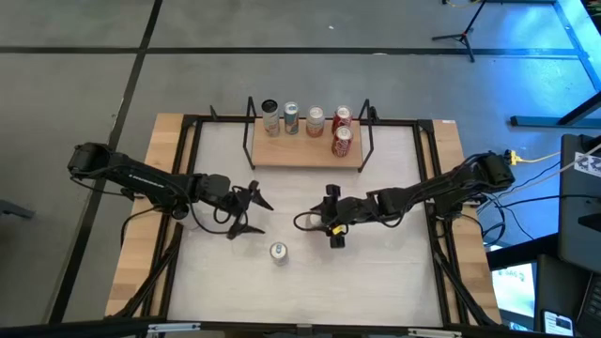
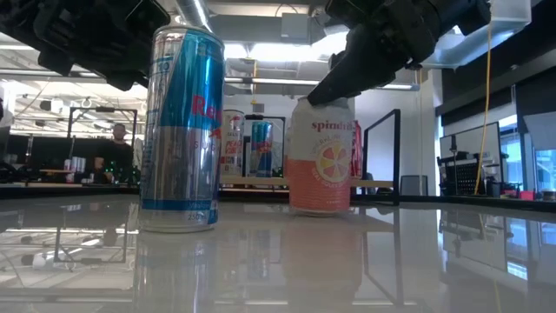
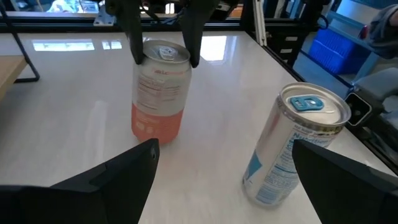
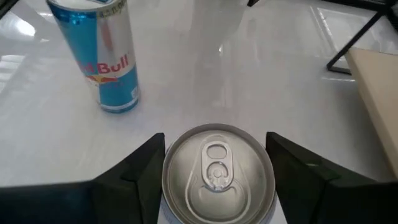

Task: Place canned beverage on shelf
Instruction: Put the pink soda can align with the other pink soda can on the shelf

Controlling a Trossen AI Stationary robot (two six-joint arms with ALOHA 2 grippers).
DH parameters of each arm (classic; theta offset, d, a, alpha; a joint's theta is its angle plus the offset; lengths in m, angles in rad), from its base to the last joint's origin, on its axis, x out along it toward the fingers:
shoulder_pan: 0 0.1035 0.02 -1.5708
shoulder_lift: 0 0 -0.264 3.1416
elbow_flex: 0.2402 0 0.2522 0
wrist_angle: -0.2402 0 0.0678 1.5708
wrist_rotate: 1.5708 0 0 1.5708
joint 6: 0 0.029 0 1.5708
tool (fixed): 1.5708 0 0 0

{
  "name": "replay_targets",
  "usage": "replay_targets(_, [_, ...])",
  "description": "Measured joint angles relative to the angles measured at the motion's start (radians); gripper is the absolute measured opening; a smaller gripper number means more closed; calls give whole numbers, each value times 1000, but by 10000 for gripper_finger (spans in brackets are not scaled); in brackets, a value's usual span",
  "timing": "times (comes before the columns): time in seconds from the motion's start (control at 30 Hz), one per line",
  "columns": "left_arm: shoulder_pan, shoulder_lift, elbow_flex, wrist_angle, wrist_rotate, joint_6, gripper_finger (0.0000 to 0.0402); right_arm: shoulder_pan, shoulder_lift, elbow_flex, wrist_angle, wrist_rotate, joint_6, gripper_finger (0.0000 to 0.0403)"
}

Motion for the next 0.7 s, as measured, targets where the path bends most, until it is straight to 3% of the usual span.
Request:
replay_targets(0.27, [1, 0, 0, -2, -11, 0, 357, -5, -14, 71, -87, 124, -21, 225])
replay_targets(0.7, [1, 0, 0, 0, -27, -24, 357, -187, -14, 74, -62, 145, -70, 225])
